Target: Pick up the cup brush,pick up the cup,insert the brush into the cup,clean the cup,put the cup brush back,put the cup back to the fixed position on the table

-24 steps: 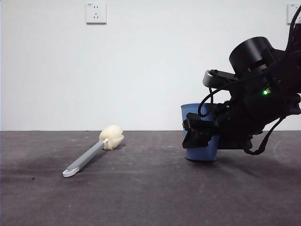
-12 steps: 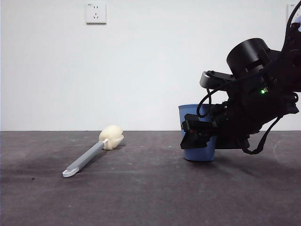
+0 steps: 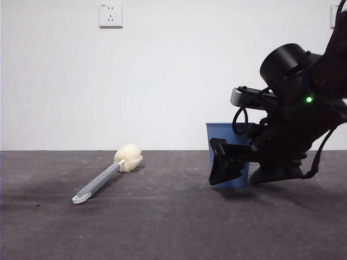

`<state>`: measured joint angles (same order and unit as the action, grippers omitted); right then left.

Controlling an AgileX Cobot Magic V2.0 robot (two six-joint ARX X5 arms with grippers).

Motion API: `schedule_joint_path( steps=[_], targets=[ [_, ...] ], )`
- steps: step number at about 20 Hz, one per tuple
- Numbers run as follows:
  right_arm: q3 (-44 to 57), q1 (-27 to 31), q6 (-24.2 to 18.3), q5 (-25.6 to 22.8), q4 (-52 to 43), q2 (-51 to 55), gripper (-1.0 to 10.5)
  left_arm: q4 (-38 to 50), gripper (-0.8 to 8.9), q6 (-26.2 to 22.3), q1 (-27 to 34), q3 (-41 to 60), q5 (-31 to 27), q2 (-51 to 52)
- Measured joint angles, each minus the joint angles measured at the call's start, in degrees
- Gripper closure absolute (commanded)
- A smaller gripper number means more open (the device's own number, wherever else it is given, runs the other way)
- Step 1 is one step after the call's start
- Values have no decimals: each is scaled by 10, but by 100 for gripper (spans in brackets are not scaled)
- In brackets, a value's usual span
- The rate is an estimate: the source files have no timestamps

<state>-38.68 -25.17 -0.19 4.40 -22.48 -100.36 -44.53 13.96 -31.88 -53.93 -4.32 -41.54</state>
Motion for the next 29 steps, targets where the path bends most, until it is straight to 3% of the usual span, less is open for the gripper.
schedule_joint_path(
  steps=[7,10,14,19,24,28,29],
  targets=[
    [9,-3,17,1,223,120,464,-3,404,0,0,0,0,0],
    [11,-11,27,12,335,222,467,-6,405,0,0,0,0,0],
    [11,-16,36,82,474,395,474,-22,405,-12,0,0,2,0],
    [-26,-19,47,91,629,578,474,-58,406,-37,0,0,18,0],
    [-116,-19,49,91,753,613,474,-85,406,-50,0,0,30,0],
    [-163,-19,49,91,784,595,485,-96,410,-56,0,0,46,0],
    [-169,-19,49,91,784,592,551,-97,424,-58,0,0,49,0]
  ],
)
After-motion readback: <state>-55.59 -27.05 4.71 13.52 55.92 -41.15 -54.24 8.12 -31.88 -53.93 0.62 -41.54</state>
